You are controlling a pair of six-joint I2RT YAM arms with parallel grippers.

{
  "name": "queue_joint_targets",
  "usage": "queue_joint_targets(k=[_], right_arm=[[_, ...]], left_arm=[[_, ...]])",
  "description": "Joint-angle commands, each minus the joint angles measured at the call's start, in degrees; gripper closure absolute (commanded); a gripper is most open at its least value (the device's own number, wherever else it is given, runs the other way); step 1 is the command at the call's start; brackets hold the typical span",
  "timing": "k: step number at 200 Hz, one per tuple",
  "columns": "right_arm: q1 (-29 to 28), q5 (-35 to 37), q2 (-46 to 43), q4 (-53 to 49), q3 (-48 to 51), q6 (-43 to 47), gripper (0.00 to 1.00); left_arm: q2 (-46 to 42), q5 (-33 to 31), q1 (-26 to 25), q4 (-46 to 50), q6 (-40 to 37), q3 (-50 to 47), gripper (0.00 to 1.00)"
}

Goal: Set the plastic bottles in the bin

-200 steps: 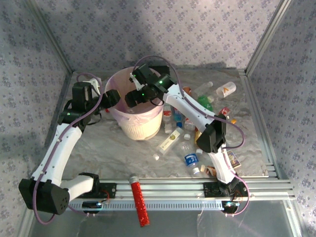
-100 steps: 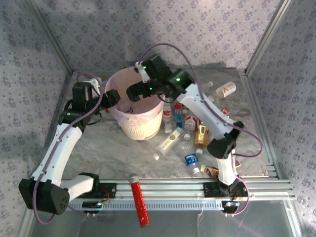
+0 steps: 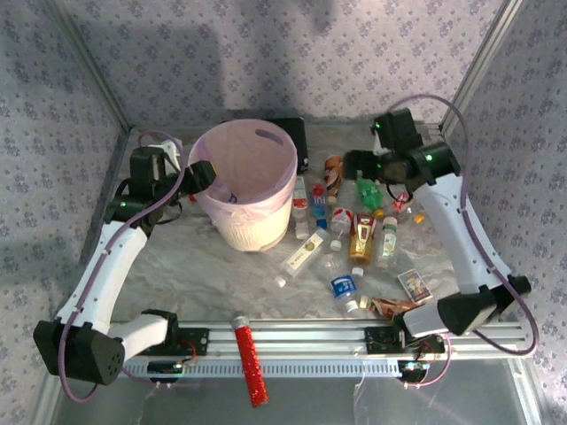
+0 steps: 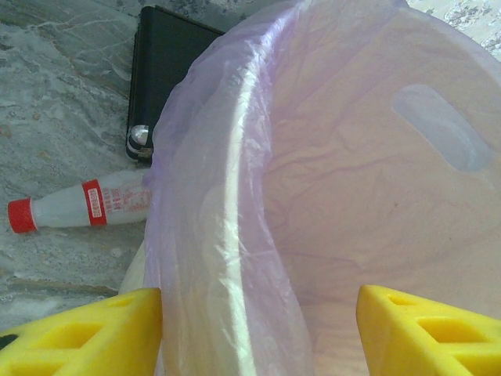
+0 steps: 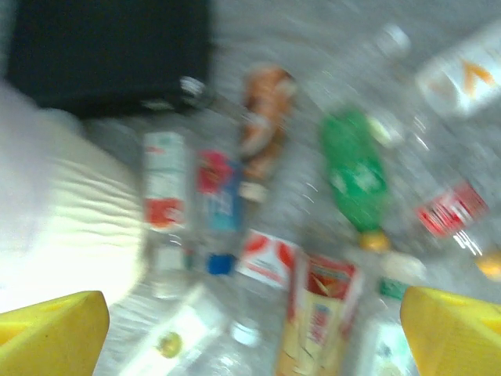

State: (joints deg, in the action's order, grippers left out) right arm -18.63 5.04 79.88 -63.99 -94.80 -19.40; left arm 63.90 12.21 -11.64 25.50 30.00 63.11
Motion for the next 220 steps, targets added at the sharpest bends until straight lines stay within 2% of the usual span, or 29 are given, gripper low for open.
queue_joint_targets(k=[1,29,51,160,183,220], right_arm=[[6.3,0.05,-4.46,-5.39,10.54,-3.22,0.04],[16.11,-5.95,-8.29,0.44,26.87,-4.55,0.08],[20.6,-10.43,-7.2,7.32,36.04,-4.91,0.11],[22.46,-11.74,2.96,19.91,44.95,-3.63,0.11],[22.83,-11.46,4.55,21.0,45.28,-3.09,0.15],[23.01,-10.84,3.92,20.24,44.55,-2.73,0.3]], left_arm=[[0.31,-1.33,-0.4,2.45,-2.05,0.91,0.34],[0.35,-1.57,-0.4,2.11,-2.05,0.52,0.34],[0.69,-1.34,-0.4,2.04,-2.05,0.58,0.34],[1.12,-2.17,-0.4,2.45,-2.23,0.3,0.34],[1.2,-2.02,-0.4,2.31,-2.15,0.41,0.34],[0.89,-2.44,-0.4,2.71,-2.31,0.5,0.34]])
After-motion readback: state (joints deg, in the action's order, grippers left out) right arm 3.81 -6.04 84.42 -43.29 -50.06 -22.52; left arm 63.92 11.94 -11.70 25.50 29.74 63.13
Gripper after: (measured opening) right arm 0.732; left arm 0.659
